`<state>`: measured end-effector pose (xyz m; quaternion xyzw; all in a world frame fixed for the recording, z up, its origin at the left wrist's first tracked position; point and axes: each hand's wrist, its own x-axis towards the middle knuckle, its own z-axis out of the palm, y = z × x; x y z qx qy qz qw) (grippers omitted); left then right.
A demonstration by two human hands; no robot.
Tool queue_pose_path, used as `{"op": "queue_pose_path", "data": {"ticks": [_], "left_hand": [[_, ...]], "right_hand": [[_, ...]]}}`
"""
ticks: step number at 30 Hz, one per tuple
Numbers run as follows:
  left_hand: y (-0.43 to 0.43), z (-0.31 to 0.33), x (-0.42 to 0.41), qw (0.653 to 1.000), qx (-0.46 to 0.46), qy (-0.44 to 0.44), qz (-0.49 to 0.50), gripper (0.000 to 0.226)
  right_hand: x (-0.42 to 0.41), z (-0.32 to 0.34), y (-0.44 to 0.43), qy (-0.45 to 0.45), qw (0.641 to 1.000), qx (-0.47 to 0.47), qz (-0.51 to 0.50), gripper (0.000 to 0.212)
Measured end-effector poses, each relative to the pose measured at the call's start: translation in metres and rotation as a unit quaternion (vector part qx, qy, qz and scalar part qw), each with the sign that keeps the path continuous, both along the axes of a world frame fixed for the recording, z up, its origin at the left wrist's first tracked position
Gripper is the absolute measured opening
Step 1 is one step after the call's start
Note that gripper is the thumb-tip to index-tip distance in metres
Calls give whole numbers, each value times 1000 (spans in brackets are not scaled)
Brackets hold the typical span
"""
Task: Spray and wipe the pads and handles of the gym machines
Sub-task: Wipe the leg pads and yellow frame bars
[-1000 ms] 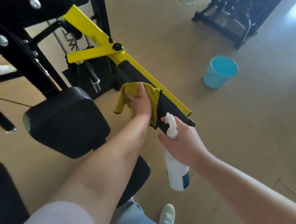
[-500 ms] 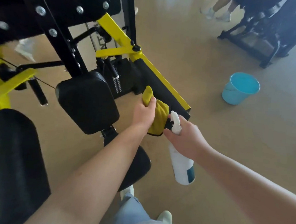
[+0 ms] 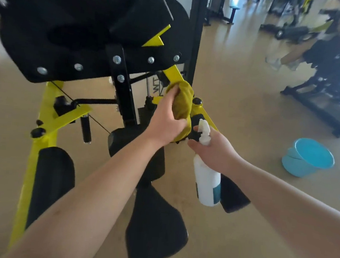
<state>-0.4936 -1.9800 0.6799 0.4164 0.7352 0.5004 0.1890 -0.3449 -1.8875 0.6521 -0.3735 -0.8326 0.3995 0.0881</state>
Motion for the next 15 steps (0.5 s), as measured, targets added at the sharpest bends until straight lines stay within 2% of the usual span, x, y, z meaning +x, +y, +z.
{"op": "queue_pose_path", "data": {"ticks": [3,6,11,15], "left_hand": [[-3,13,-31,997,10,77,27,84],[-7,22,-59,992,4,117,55,75],[-12,24,-108,986,-18,116,123,58],[-7,20,-136,980,-65,86,165,53]], "right_hand": [[-34,16,5,-7,999,39,35,36],[-61,28,13,2,997,54,46,40],[-101,40,32,25,995,59,74,34],[-135,55,56,18,984,104,143,33]]}}
